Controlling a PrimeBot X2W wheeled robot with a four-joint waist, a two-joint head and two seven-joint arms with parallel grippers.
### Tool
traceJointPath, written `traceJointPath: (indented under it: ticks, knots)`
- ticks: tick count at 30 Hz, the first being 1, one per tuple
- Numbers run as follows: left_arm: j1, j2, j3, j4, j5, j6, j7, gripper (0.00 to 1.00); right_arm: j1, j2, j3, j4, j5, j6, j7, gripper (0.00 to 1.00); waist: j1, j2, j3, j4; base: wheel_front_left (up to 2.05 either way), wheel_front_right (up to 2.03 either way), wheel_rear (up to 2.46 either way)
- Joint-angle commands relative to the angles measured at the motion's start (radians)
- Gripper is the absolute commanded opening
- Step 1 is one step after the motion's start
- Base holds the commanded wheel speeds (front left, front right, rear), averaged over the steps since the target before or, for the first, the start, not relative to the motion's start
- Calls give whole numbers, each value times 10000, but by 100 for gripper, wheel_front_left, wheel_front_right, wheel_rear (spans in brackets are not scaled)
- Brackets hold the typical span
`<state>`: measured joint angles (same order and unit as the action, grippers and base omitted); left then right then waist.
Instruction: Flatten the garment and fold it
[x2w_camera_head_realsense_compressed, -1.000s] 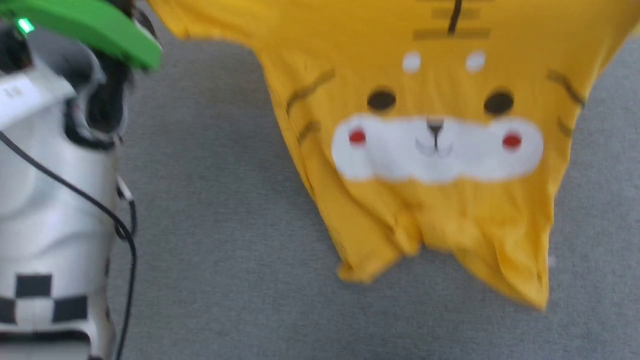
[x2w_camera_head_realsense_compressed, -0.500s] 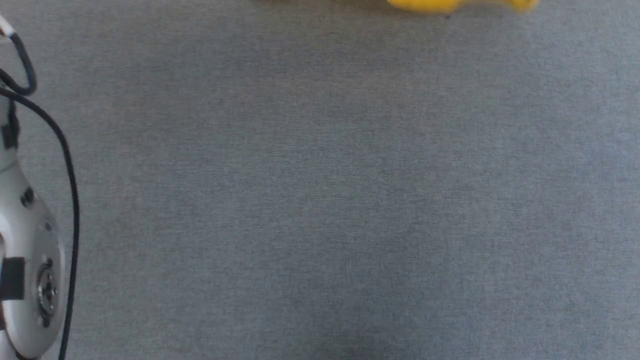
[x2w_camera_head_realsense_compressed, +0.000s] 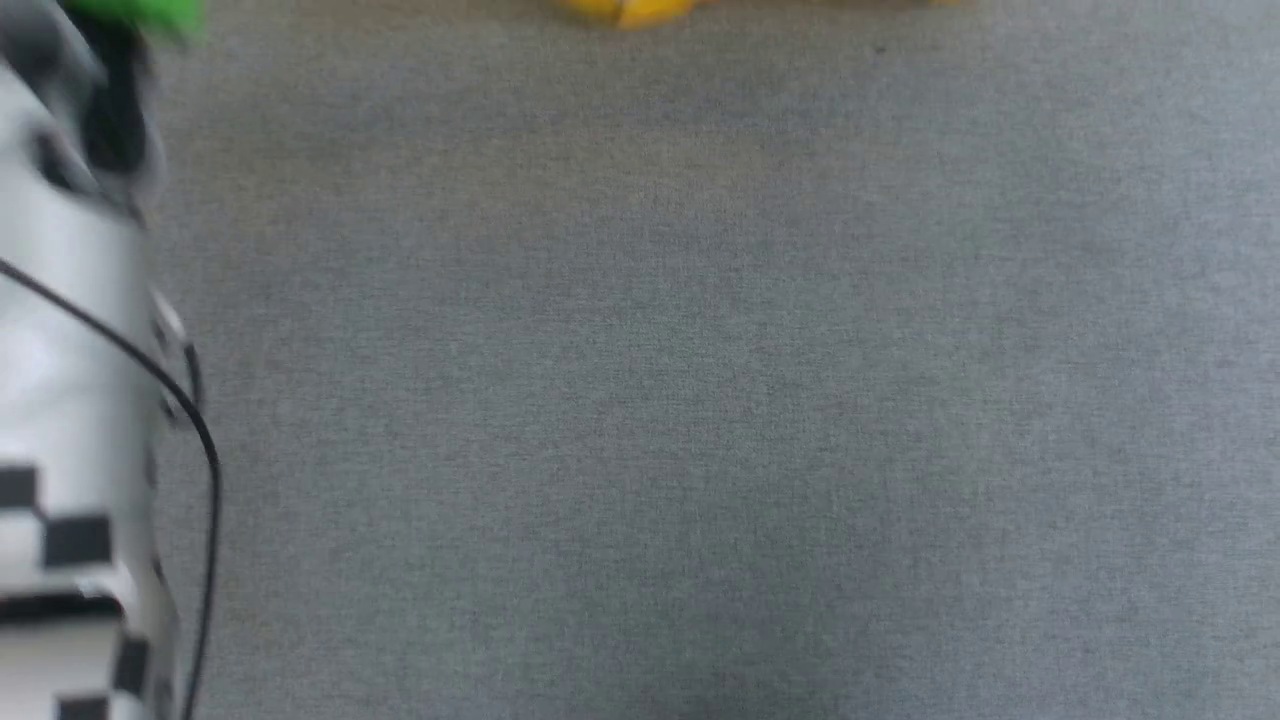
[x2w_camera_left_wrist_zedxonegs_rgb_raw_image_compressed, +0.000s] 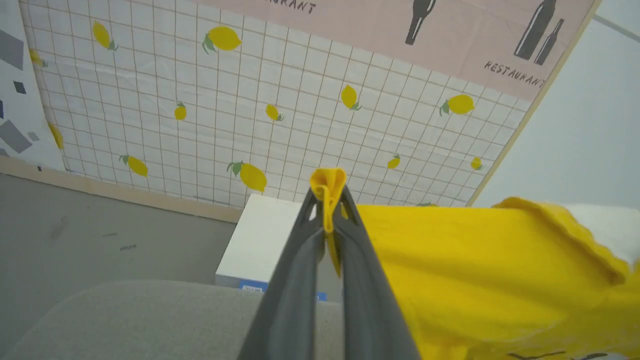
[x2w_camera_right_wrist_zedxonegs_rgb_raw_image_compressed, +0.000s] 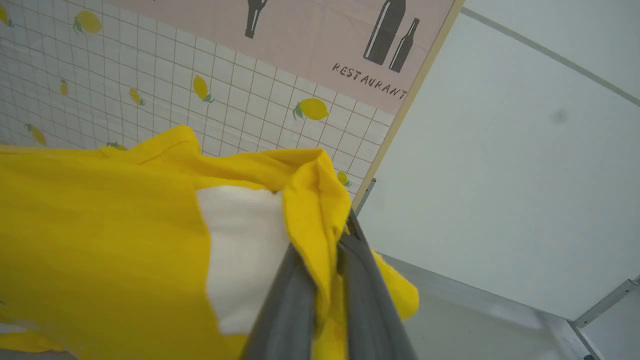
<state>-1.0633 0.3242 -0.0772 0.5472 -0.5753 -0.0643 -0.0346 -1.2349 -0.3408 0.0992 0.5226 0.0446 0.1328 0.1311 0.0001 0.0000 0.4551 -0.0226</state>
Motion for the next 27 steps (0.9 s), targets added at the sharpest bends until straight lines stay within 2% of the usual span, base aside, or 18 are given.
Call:
traceJointPath:
  ticks: [1,5,8,12,14,17,21,27]
  knots:
    - [577,37,-101,124,-69,-143,111,0,615,-147,210,35,418,-21,-83,0,-1,0,-291,100,0,0,0]
    - [2448,28,-443,99,-455,-428,647,0,2678,-431,914,-401,1886,-21,253,0,-1,0,-908,113,0,0,0]
    - [4080,57,-653,-334,-813,-525,1089,0,4519,-742,1016,-1053,2675,-21,770,0,-1,0,-1497,148,0,0,0]
    - [6201,-94,-648,-1136,-1446,-502,1639,0,6984,-922,754,-2030,3186,-21,1722,0,-1,0,-2182,125,0,0,0]
    - [7202,-138,-716,-1618,-1639,-347,2044,0,8105,-903,430,-2510,3230,-21,2167,0,-1,0,-2430,115,0,0,0]
    - [8515,-199,-786,-2350,-1915,-22,2632,0,9542,-617,-182,-3246,3211,-21,2712,0,-1,0,-2736,72,0,0,0]
    - [10091,-48,-918,-3284,-1989,668,3490,0,11270,74,-1268,-4308,2943,-21,3471,0,-1,0,-3023,42,0,0,0]
    - [11777,137,-961,-4454,-1882,1658,4150,0,13177,1767,-3012,-5425,2223,-21,4554,0,-1,0,-3304,60,0,0,0]
